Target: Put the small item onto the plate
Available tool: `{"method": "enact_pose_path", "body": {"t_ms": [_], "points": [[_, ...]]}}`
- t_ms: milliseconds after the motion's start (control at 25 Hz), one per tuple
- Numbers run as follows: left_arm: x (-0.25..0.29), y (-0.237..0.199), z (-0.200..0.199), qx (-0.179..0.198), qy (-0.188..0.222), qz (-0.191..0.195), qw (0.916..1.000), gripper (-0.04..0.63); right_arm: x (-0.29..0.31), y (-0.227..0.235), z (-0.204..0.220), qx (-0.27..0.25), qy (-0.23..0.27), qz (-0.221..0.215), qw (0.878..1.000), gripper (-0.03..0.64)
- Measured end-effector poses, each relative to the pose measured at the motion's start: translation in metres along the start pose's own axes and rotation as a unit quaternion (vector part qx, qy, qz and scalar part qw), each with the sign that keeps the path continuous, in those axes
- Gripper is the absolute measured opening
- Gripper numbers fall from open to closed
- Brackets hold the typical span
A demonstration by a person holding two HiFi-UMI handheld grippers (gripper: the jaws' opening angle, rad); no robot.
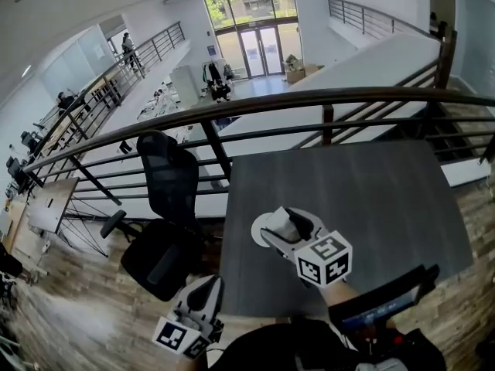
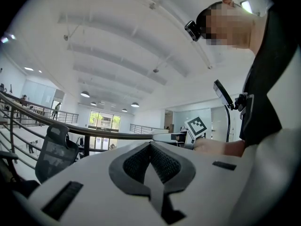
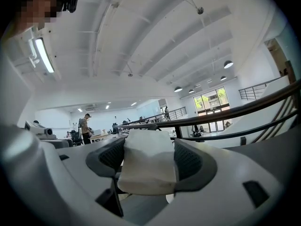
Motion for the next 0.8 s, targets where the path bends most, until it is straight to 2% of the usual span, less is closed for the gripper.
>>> {"method": "enact_pose_path", "body": {"t_ms": [400, 800], "points": [[0.030, 0.008, -0.008, 0.002, -0.014, -0.046, 0.9989, 0.003, 0.035, 0.041, -0.003, -0.009, -0.022, -0.035, 0.999, 0.331], [0.042, 0.006, 0.001, -0.011, -0.031, -0.092, 0.9952, 0.003, 0.083, 0.076, 0.043, 0.012, -0.072, -0.051, 0.996, 0.331]]}}
Point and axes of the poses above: the fingertips, and each gripper's own axes: x forward along the fingers, y to its right, z out of its underside, the point moved 7 cm from there along -x, backward along the fingers, and after that the axes turned 4 degrees about -x, right-handed, at the moved point
